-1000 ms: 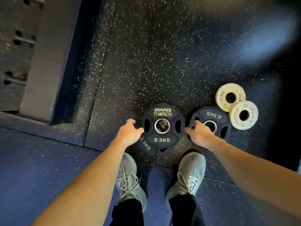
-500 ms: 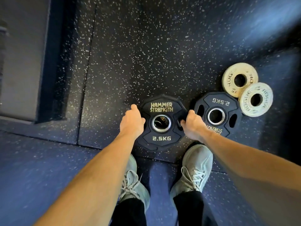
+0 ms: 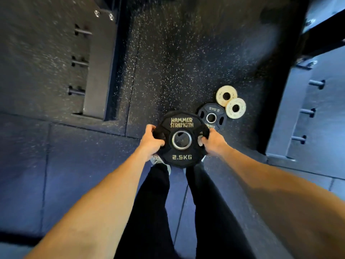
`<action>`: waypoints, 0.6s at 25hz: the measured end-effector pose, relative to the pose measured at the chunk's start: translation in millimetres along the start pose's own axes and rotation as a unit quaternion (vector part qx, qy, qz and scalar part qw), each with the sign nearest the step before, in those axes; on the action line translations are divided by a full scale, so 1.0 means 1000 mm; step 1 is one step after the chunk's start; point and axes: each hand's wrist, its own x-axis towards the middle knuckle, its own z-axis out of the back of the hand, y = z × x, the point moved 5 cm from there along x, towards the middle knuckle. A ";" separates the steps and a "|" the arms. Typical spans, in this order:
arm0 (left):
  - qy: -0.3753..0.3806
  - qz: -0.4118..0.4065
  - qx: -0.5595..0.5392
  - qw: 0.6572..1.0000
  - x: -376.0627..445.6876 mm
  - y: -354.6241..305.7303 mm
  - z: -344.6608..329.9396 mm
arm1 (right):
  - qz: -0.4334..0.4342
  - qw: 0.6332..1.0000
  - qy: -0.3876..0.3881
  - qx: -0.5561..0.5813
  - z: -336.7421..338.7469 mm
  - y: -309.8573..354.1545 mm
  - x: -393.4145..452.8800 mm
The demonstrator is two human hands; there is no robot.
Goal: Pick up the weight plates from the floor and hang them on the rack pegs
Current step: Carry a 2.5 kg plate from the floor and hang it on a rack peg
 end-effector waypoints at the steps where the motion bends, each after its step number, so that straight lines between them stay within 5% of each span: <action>1: -0.002 -0.002 -0.017 1.000 -0.036 -0.006 0.008 | 0.010 1.000 -0.003 0.007 0.015 0.006 -0.035; 8: -0.040 -0.055 -0.024 0.997 -0.220 -0.034 0.039 | 0.097 0.994 -0.050 0.002 0.080 0.032 -0.209; 15: -0.087 -0.122 0.004 0.989 -0.289 -0.042 0.023 | 0.158 0.983 -0.093 0.001 0.103 0.015 -0.266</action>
